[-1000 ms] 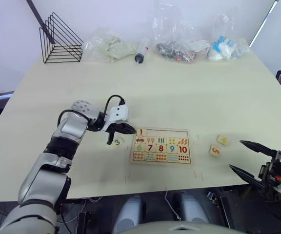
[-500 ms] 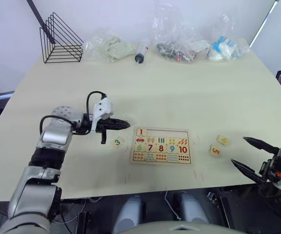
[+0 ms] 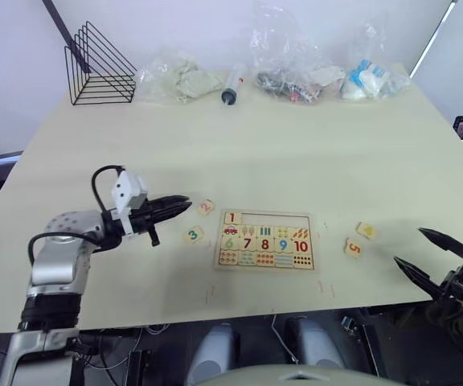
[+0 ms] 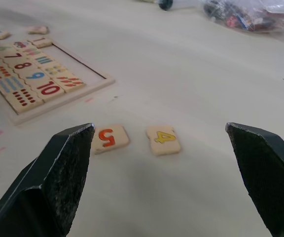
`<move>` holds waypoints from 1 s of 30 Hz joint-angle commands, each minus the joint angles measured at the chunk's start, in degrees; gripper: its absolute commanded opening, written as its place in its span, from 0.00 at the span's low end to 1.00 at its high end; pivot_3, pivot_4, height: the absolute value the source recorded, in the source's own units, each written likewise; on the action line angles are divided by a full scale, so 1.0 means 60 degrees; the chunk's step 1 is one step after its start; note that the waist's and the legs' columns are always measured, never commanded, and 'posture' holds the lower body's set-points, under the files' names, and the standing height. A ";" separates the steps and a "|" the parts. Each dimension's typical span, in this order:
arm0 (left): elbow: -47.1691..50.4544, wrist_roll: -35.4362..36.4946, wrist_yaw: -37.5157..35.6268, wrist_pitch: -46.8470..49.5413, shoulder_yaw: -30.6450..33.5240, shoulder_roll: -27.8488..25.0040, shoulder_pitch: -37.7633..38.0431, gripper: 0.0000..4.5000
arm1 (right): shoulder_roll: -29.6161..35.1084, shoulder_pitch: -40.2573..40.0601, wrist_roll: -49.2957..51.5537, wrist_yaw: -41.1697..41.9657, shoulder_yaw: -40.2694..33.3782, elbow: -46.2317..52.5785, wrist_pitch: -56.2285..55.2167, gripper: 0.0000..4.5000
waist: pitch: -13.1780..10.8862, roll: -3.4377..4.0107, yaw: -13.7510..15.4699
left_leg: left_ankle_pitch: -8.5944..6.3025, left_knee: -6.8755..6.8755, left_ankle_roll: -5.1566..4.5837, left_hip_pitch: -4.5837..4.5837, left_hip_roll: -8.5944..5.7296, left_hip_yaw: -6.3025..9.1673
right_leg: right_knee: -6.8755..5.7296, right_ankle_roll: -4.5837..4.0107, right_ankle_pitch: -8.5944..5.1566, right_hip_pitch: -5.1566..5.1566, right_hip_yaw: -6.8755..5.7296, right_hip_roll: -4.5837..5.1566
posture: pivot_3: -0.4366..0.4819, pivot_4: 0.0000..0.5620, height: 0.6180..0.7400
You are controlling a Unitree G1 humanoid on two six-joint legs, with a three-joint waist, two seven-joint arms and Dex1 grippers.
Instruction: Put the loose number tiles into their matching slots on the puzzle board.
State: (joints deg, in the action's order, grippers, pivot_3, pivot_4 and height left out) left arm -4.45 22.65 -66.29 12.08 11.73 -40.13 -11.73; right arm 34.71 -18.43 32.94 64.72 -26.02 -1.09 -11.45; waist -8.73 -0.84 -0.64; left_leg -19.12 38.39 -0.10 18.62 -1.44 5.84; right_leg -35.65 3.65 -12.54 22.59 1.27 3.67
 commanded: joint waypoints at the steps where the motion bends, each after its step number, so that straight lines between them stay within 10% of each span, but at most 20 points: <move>1: 0.0695 0.0339 0.0304 -0.0062 0.0571 -0.0102 0.0524 0.52 | 0.0194 0.0112 0.0154 -0.0014 -0.0414 -0.0030 -0.0016 1.00 | 0.0000 0.0002 -0.0006 | 0.0000 0.0000 0.0000 -0.0001 0.0001 -0.0005 | 0.0000 0.0000 0.0000 0.0000 0.0004 0.0000 | 0.48 0.27 1.00; 3: 0.0943 0.0438 0.0422 -0.0049 0.0861 -0.0126 0.1101 0.81 | 0.0267 0.0140 0.0180 -0.0019 -0.0462 -0.0126 0.0069 1.00 | 0.0001 0.0002 -0.0001 | 0.0000 0.0000 0.0000 -0.0003 0.0003 -0.0009 | 0.0000 0.0000 0.0000 0.0000 0.0008 0.0001 | 0.48 0.27 1.00; 6: 0.1273 0.0578 0.0580 -0.0091 0.1313 -0.0159 0.2010 1.00 | 0.0342 0.0150 0.0237 0.0067 -0.0515 -0.0224 0.0155 1.00 | 0.0007 0.0008 -0.0026 | -0.0001 -0.0005 0.0000 -0.0006 0.0012 -0.0015 | 0.0004 0.0000 0.0000 0.0002 0.0013 0.0000 | 0.48 0.27 1.00; 30: 0.2650 0.1298 0.0698 -0.0472 0.2578 -0.0015 0.5344 1.00 | 0.0099 -0.0573 0.0546 0.0137 -0.0709 0.0346 0.0781 1.00 | 0.0011 0.0001 0.0008 | -0.0002 -0.0009 -0.0002 -0.0003 0.0022 -0.0027 | 0.0009 -0.0037 -0.0023 -0.0002 0.0011 0.0007 | 0.48 0.27 1.00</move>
State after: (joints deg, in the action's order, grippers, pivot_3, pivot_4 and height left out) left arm 9.58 29.45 -62.20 10.26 25.12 -40.09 19.95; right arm 35.16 -21.58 35.00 65.72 -28.01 -0.83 -6.50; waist -8.67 -0.83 -0.59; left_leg -19.13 38.33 -0.11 18.59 -1.31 5.68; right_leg -35.60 3.42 -12.68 22.58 1.34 3.72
